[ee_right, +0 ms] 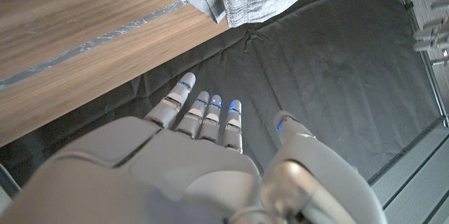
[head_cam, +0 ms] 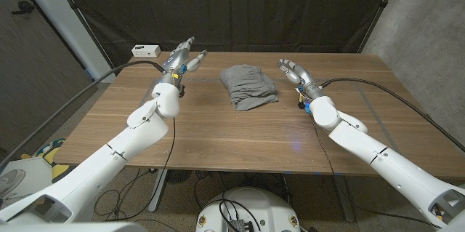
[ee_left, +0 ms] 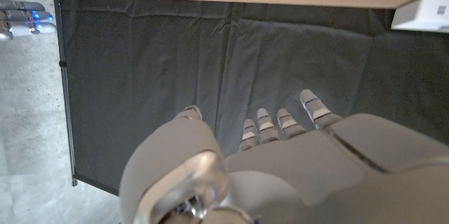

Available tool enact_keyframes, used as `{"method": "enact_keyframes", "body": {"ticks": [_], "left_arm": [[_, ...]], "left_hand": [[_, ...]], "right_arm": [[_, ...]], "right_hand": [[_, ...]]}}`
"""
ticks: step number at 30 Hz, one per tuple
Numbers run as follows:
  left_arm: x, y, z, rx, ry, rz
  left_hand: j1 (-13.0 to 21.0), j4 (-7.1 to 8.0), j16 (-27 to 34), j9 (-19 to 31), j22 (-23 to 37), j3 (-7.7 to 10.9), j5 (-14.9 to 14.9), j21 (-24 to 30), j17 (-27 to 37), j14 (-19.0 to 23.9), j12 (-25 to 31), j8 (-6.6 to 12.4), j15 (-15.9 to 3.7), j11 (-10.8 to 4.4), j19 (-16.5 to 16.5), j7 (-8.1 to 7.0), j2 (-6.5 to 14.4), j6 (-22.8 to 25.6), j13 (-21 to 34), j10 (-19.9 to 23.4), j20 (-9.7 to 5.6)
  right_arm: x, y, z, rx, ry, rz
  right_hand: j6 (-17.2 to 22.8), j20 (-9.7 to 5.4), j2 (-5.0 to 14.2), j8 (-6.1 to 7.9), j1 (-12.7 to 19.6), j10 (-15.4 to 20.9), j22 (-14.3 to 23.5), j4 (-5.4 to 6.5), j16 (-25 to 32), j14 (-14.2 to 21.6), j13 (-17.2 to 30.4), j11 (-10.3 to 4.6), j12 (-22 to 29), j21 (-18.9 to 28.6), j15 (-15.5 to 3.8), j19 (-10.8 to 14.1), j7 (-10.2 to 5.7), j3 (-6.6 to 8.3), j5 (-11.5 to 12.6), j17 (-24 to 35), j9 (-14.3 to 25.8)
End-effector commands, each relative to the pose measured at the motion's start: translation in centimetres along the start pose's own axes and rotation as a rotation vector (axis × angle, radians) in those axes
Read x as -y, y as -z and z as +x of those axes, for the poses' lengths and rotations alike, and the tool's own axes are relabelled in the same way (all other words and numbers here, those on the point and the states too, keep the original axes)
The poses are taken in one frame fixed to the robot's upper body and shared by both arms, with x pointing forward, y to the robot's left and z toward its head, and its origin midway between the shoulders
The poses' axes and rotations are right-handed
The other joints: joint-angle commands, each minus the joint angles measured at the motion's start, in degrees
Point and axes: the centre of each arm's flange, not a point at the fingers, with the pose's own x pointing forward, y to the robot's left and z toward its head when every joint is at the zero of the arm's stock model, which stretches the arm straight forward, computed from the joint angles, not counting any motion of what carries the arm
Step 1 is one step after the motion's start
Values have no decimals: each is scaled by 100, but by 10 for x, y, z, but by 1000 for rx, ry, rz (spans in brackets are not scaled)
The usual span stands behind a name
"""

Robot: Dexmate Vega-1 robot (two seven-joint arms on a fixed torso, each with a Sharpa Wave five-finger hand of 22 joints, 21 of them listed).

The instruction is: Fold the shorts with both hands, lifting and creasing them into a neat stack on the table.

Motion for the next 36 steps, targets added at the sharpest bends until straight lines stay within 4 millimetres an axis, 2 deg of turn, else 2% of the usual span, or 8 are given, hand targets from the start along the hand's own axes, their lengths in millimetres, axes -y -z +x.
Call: {"method": "enact_keyframes", "body": {"ticks": [1,3,8,10,18,24,30,36], "left_arm": [[8,14,-3,1,106,-282],[10,16,-2,4,122,-324],[14,23,0,22,169,-416],[16,26,1,26,170,-446],[24,38,6,45,228,-574],[29,46,9,65,267,-630],[35,57,5,65,312,-720],[35,65,0,44,306,-752]], "left_hand": [[-334,53,8,18,13,34,65,-72,13,-254,-13,37,51,8,-151,77,-21,-155,9,-220,-61],[-593,60,3,16,12,15,105,-139,16,-446,-20,41,56,47,-292,122,-28,-228,5,-391,-122],[-882,72,15,13,12,-10,154,-204,18,-607,-30,40,59,78,-421,134,-24,-322,-1,-587,-148],[-1153,85,14,8,9,59,225,-295,17,-771,-21,51,57,111,-615,117,49,-356,-7,-729,-164],[-1449,85,22,4,4,179,312,-355,9,-918,-8,31,24,104,-717,44,20,-461,-12,-871,-249],[-1742,48,28,1,2,62,325,-405,3,-1022,1,27,20,98,-790,8,-172,-583,-13,-973,-294],[-1995,-2,32,-4,-5,-129,323,-461,-7,-1102,13,41,35,111,-864,26,-395,-629,-14,-1050,-311],[-2089,-26,40,-7,-10,-209,327,-469,-12,-1108,19,45,62,150,-846,49,-479,-645,-14,-1070,-304]], "right_arm": [[8,15,-3,18,25,162],[10,18,-4,19,31,195],[13,21,-6,18,42,266],[15,22,-7,16,50,275],[20,26,-12,27,82,362],[25,27,-25,-55,149,240],[18,34,-39,-58,188,338],[17,15,-42,1,203,336]], "right_hand": [[-57,-4,-20,3,-80,-47,10,21,2,-27,5,19,-3,12,35,51,41,-54,-7,11,14],[-110,-46,-58,1,-125,-82,9,34,-7,-66,4,35,-6,14,54,69,85,-92,-1,12,14],[-147,-122,-109,12,-200,-121,8,60,-10,-105,3,54,-4,17,80,98,143,-151,8,13,13],[-169,-173,-114,17,-249,-159,7,86,-8,-124,3,60,-8,14,80,102,162,-179,17,17,13],[-194,-217,-34,31,-335,-200,7,152,1,-153,2,70,-1,10,89,116,222,-194,46,26,12],[-181,-225,-35,50,-393,-185,5,180,6,-162,2,76,18,8,101,130,275,-224,62,26,11],[-169,-218,-39,62,-425,-174,3,190,17,-142,2,109,30,-2,120,119,294,-241,76,21,9],[-148,-192,-57,73,-444,-167,1,186,16,-141,1,114,38,-29,133,60,295,-257,89,13,6]]}}
